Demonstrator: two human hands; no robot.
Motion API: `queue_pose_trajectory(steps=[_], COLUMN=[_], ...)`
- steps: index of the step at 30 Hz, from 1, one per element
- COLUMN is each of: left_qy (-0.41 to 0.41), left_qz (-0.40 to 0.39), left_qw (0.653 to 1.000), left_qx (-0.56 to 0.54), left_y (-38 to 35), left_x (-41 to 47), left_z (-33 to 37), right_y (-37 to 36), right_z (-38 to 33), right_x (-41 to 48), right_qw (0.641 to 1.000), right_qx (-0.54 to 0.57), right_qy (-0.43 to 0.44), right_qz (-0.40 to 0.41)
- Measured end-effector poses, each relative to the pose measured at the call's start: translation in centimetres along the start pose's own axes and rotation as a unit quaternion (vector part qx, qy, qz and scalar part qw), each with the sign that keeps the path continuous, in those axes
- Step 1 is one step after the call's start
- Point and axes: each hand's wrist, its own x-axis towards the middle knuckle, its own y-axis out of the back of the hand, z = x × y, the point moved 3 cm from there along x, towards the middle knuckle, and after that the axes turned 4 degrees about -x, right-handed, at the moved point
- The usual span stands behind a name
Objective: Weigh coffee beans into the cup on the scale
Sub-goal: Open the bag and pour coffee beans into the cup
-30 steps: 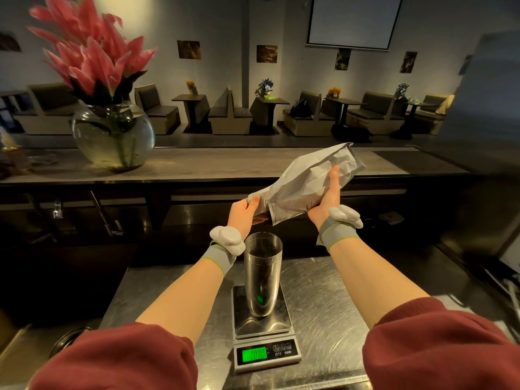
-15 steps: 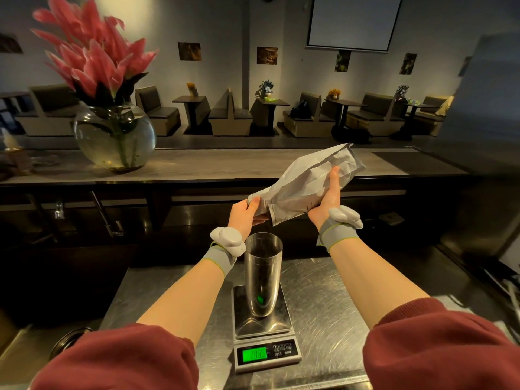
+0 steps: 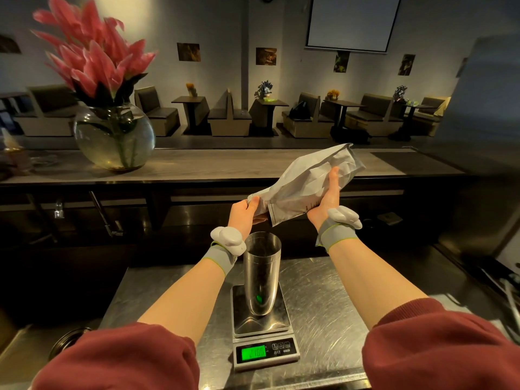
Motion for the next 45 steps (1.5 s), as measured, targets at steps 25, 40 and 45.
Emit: queue_pose_trajectory(steps=[25, 40, 45], left_qy=[0.004, 0.015, 0.015], left_qz=[-0.012, -0.004, -0.002], left_qw=[1.0, 1.0, 1.0], left_qx=[-0.02, -0.015, -0.003], left_y=[-0.1, 0.19, 0.3], left_x=[-0.02, 0.43, 0.42], left_z=[-0.08, -0.36, -0.41], right_y=[-0.11, -0.06, -0.12], right_z=[-0.17, 0.14, 0.13], right_x=[-0.15, 0.09, 0.12], right_qw=[1.0, 1.0, 1.0], right_qx=[0.008, -0.006, -0.002], right_qy=[0.005, -0.002, 0.001], right_qz=[-0.002, 0.001, -0.001])
